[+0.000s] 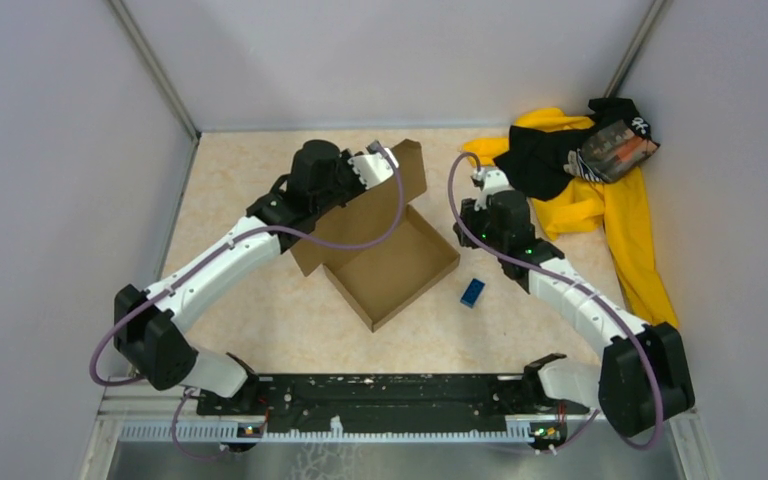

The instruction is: Fold the paper box

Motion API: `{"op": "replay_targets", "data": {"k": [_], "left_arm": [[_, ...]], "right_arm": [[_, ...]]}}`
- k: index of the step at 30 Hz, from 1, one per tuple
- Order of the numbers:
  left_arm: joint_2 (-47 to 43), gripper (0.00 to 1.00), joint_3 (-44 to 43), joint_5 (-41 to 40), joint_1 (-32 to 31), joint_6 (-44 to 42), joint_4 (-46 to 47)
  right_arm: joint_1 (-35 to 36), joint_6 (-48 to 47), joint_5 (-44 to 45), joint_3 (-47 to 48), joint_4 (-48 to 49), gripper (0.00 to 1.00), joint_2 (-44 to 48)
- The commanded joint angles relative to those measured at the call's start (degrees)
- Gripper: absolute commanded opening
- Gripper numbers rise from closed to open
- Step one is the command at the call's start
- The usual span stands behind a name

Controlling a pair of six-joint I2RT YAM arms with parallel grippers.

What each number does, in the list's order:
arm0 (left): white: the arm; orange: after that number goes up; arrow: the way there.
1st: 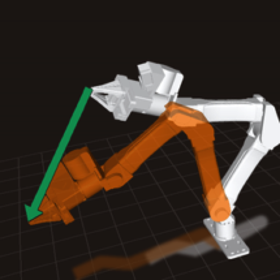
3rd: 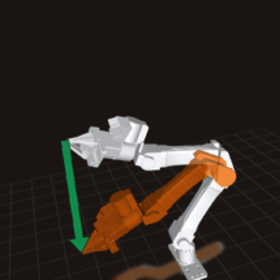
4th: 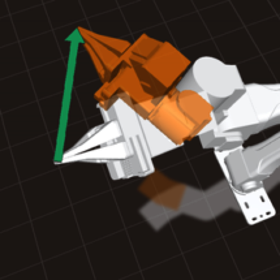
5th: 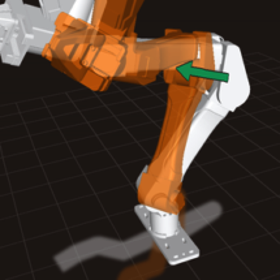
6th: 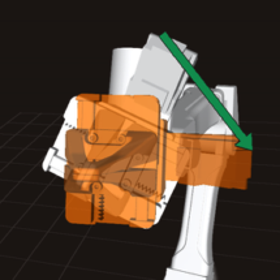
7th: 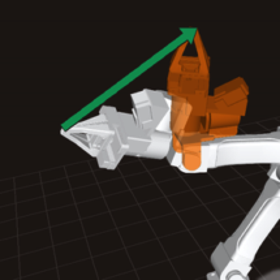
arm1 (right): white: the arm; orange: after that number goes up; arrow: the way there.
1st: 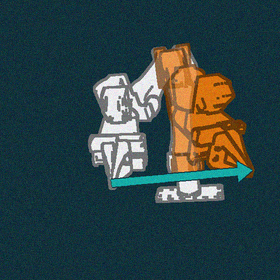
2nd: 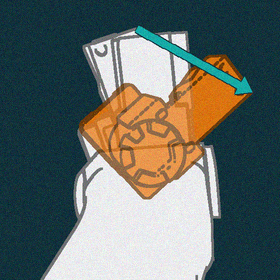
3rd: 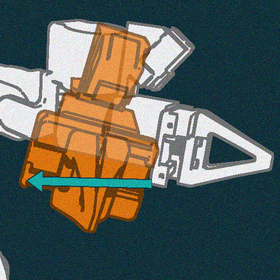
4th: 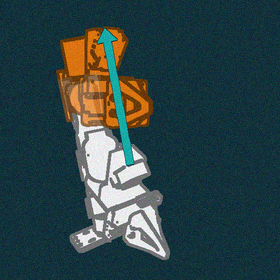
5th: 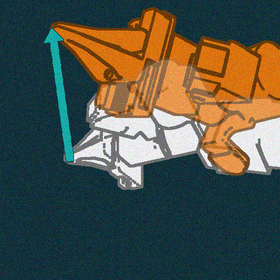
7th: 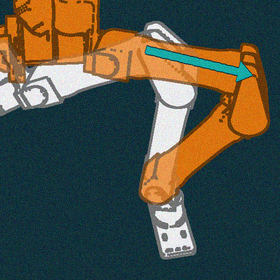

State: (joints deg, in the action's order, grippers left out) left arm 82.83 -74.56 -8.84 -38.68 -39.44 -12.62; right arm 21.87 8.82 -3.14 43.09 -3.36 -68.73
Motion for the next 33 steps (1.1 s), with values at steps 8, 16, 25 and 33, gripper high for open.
{"op": "replay_targets", "data": {"k": [8,16,25,33], "left_arm": [[6.04,0.16,-7.58,17.08,-3.46,0.29,1.37],[9.53,0.18,-8.74,17.76,-5.62,0.21,2.79],[13.44,0.19,-12.34,19.89,-6.05,0.72,5.30],[18.19,0.19,-14.15,20.49,-6.06,1.58,11.39]], "right_arm": [[-3.32,7.03,2.39,-5.49,8.61,0.33,7.13],[-5.11,7.67,1.34,-7.02,9.91,0.34,8.45],[-6.22,10.53,1.21,-9.81,9.31,0.34,13.30],[-6.27,11.78,2.84,-10.98,6.78,0.34,15.96]]}}
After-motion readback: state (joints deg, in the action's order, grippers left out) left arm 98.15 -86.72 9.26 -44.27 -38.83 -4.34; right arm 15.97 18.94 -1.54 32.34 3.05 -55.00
